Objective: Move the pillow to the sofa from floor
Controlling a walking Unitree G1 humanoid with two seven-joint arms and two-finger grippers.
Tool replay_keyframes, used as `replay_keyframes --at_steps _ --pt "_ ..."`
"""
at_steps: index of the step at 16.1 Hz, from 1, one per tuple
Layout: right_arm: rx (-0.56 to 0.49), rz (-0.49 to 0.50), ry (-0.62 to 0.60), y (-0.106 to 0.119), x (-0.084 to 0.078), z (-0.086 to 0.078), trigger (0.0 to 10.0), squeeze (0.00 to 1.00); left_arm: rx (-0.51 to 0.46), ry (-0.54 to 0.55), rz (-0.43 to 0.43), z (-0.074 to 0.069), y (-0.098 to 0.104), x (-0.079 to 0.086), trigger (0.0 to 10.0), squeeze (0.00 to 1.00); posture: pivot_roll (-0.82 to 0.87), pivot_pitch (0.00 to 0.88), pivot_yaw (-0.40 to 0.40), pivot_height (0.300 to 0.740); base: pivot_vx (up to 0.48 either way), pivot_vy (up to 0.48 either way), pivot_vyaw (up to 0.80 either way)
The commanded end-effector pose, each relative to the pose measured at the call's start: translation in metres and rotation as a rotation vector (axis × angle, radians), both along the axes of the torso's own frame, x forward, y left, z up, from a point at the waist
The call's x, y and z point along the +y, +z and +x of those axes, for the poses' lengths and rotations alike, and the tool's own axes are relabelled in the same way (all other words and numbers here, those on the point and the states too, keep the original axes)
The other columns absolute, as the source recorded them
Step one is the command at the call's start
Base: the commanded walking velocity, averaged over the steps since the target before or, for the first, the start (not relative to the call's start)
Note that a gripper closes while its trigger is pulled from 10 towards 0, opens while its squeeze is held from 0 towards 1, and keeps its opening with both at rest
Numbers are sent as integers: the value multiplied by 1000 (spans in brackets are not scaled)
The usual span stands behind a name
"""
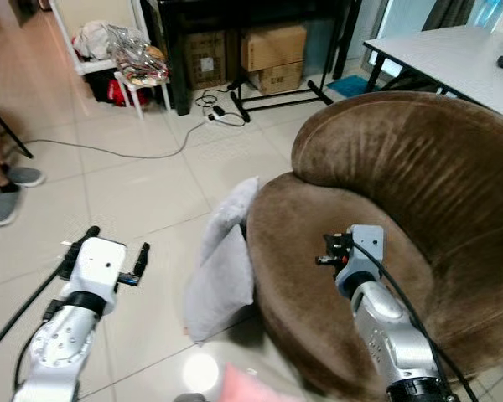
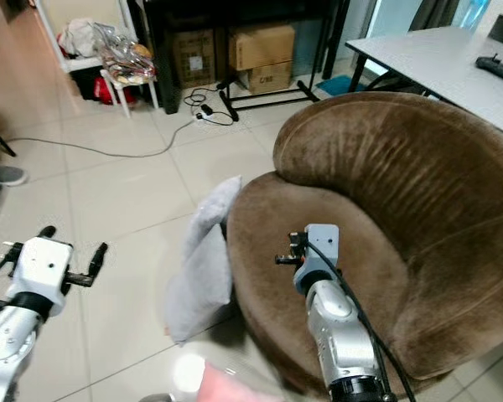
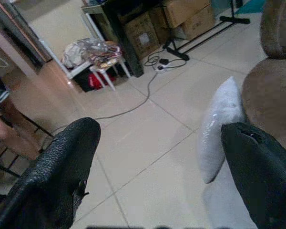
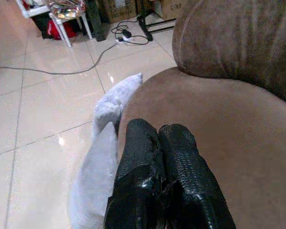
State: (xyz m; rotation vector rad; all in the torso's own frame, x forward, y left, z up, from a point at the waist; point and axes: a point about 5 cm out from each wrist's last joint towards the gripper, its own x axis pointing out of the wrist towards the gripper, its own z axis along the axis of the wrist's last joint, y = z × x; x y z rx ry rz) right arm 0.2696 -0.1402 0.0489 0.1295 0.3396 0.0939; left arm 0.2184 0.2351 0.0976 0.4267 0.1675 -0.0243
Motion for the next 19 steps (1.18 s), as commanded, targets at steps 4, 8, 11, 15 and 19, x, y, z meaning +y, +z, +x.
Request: replay_keyframes --at_steps 4,8,11,15,19 --pt "-23 0 -12 3 5 -2 10000 0 13 27 -24 -3 -1 9 10000 0 159 0 50 740 0 0 0" --pt "-41 27 -9 5 6 -1 10000 1000 1 50 -50 -2 -3 5 10000 0 152 0 22 740 0 0 0" --pt "-62 49 11 9 6 0 10000 1000 -7 66 -62 -2 -4 3 10000 0 150 0 2 740 0 0 0" --pt "-60 34 19 10 4 3 10000 1000 -21 80 -72 -2 -5 1 10000 0 153 0 -15 740 0 0 0" --pt "-52 15 19 10 4 5 10000 1000 -25 82 -74 -2 -4 1 10000 0 153 0 -18 740 0 0 0"
